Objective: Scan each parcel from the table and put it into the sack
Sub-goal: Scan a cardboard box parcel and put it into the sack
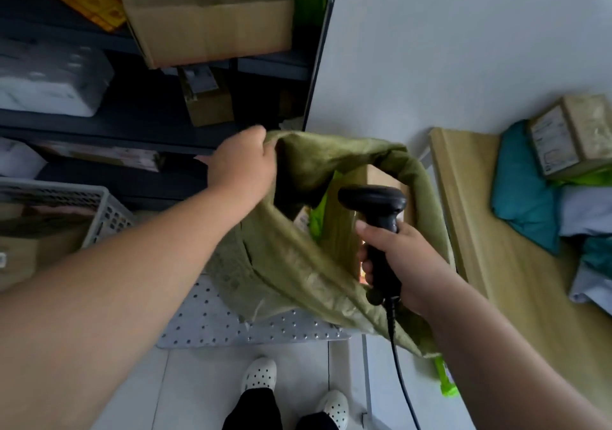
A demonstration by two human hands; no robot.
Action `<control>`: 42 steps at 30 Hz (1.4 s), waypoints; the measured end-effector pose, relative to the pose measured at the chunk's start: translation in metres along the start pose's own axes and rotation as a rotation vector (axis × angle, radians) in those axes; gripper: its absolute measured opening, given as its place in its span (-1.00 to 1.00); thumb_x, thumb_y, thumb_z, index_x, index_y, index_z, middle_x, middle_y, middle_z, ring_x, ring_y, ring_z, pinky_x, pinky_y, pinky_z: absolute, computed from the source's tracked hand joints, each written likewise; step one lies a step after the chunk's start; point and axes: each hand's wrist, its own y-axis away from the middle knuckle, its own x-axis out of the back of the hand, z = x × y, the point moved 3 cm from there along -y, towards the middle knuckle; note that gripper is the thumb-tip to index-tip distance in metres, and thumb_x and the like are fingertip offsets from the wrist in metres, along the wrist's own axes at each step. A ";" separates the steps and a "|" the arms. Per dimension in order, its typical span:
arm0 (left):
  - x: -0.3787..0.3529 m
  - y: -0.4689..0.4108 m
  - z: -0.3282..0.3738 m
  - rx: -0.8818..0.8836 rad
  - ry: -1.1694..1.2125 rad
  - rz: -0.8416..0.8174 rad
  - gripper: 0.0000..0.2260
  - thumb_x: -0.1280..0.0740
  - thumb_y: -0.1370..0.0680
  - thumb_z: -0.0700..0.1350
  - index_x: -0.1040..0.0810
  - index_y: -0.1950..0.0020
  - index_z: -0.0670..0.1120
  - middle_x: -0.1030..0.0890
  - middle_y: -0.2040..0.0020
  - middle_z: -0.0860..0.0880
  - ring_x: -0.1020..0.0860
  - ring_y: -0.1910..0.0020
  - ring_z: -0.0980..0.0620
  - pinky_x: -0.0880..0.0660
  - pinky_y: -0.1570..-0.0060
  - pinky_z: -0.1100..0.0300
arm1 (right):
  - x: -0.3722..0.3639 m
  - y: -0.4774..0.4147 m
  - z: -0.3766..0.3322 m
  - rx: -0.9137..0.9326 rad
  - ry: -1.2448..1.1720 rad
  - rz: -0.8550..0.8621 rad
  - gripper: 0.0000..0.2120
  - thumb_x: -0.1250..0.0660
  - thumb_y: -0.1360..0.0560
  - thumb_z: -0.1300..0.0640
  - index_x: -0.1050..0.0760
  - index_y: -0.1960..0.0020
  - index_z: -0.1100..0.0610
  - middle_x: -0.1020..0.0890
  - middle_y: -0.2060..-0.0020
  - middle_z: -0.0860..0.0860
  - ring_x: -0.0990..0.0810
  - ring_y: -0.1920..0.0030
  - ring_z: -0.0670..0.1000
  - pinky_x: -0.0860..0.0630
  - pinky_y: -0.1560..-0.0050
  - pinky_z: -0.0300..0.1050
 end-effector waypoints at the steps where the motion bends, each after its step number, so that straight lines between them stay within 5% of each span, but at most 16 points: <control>1: -0.012 0.010 -0.006 0.071 -0.114 -0.159 -0.69 -0.08 -0.65 0.01 -0.40 0.24 -0.05 -0.49 0.26 -0.06 -0.44 0.33 -0.03 -0.26 0.39 0.11 | 0.002 0.004 -0.003 0.005 -0.012 0.000 -0.81 -0.41 -0.53 0.12 -0.41 0.11 0.14 -0.53 0.45 0.07 -0.45 0.50 0.01 -0.42 0.47 -0.14; 3: -0.022 0.024 -0.021 0.169 -0.255 -0.322 -0.67 -0.04 -0.66 0.04 -0.48 0.07 -0.11 -0.54 0.14 -0.11 -0.50 0.18 -0.13 -0.38 0.25 0.07 | 0.006 0.010 -0.006 0.007 -0.018 0.005 -0.81 -0.41 -0.53 0.12 -0.41 0.09 0.13 -0.53 0.45 0.07 -0.45 0.51 0.02 -0.40 0.45 -0.13; 8: 0.012 0.000 -0.029 0.111 -0.133 0.036 -0.67 -0.05 -0.65 0.04 -0.39 0.22 -0.09 -0.49 0.26 -0.12 -0.48 0.26 -0.16 -0.24 0.40 0.09 | 0.018 0.017 -0.006 0.019 -0.026 0.026 -0.80 -0.43 -0.51 0.08 -0.44 0.05 0.15 -0.56 0.43 0.07 -0.46 0.48 0.02 -0.43 0.43 -0.11; 11: -0.001 0.015 -0.046 0.202 -0.313 -0.210 -0.64 -0.01 -0.66 0.04 -0.50 -0.04 -0.16 -0.54 0.13 -0.16 -0.51 0.17 -0.17 -0.35 0.29 0.07 | 0.016 0.022 -0.001 0.000 -0.025 -0.009 -0.80 -0.43 -0.51 0.08 -0.46 0.02 0.16 -0.56 0.42 0.07 -0.48 0.47 0.01 -0.46 0.43 -0.10; 15: 0.006 0.010 -0.039 0.162 -0.129 0.070 -0.66 -0.05 -0.66 0.05 -0.40 0.18 -0.12 -0.41 0.32 -0.04 -0.41 0.32 -0.09 -0.28 0.36 0.08 | 0.015 0.021 0.003 -0.005 -0.052 -0.004 -0.79 -0.42 -0.52 0.10 -0.43 0.01 0.17 -0.55 0.45 0.06 -0.47 0.50 0.00 -0.46 0.47 -0.13; 19: -0.014 0.032 -0.055 0.258 -0.268 -0.247 -0.65 -0.05 -0.65 0.06 -0.48 0.15 -0.11 -0.51 0.26 -0.08 -0.48 0.29 -0.08 -0.34 0.32 0.09 | 0.015 0.026 0.003 -0.016 -0.022 -0.016 -0.79 -0.42 -0.53 0.09 -0.45 -0.03 0.17 -0.56 0.43 0.06 -0.50 0.49 -0.01 -0.48 0.46 -0.15; 28: -0.010 0.034 -0.058 0.245 -0.340 -0.287 -0.63 -0.01 -0.66 0.09 -0.39 0.19 -0.09 -0.50 0.20 -0.09 -0.48 0.20 -0.09 -0.37 0.25 0.07 | 0.020 0.034 0.000 -0.021 0.002 -0.039 -0.77 -0.43 -0.52 0.08 -0.46 -0.07 0.15 -0.57 0.41 0.03 -0.52 0.45 -0.02 -0.52 0.41 -0.15; 34: -0.003 0.039 -0.041 0.221 -0.416 -0.319 -0.60 -0.01 -0.64 0.15 -0.43 -0.21 -0.11 -0.54 -0.10 -0.15 -0.51 -0.03 -0.16 -0.44 0.13 0.03 | 0.025 0.042 -0.001 -0.012 0.011 -0.044 -0.74 -0.43 -0.51 0.07 -0.45 -0.09 0.15 -0.59 0.42 0.02 -0.52 0.46 -0.02 -0.52 0.40 -0.15; 42: 0.008 0.038 0.027 -0.234 -0.368 -0.159 -0.47 -0.16 -0.59 0.15 -0.22 -0.49 -0.06 -0.40 -0.37 -0.11 -0.37 -0.32 -0.15 -0.40 -0.22 -0.04 | 0.051 0.063 -0.014 0.022 -0.006 0.045 -0.77 -0.43 -0.52 0.07 -0.45 -0.03 0.17 -0.58 0.43 0.04 -0.51 0.46 -0.01 -0.50 0.40 -0.11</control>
